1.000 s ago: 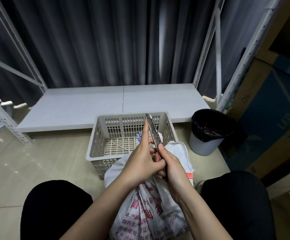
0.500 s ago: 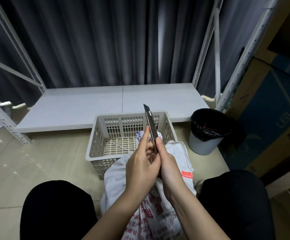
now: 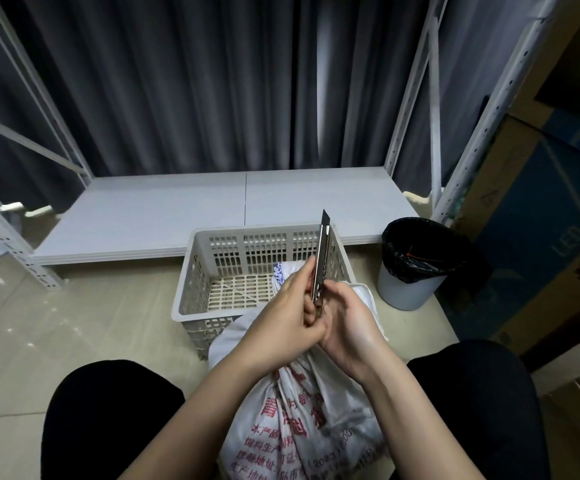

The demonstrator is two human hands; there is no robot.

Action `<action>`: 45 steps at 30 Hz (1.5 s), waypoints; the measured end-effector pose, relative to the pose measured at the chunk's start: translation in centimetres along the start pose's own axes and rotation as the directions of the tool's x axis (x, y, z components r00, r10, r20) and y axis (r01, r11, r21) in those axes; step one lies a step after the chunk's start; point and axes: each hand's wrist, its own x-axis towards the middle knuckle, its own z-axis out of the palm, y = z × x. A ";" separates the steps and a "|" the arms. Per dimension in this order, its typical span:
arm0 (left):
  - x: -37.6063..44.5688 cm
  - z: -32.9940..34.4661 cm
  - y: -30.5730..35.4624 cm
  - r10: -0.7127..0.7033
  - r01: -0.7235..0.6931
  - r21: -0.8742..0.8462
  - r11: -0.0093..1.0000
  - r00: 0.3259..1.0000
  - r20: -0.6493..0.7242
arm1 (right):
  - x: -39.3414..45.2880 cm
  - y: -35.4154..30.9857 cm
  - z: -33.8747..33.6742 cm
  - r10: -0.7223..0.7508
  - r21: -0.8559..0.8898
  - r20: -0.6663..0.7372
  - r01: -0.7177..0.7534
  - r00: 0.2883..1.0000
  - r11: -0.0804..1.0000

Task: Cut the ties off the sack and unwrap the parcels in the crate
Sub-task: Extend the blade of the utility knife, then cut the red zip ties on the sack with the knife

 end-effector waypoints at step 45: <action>-0.7 -0.8 0.7 -0.063 0.094 0.161 0.982 0.980 -0.189 | -0.1 1.5 -0.3 -0.131 -0.215 -0.111 0.105 0.985 0.971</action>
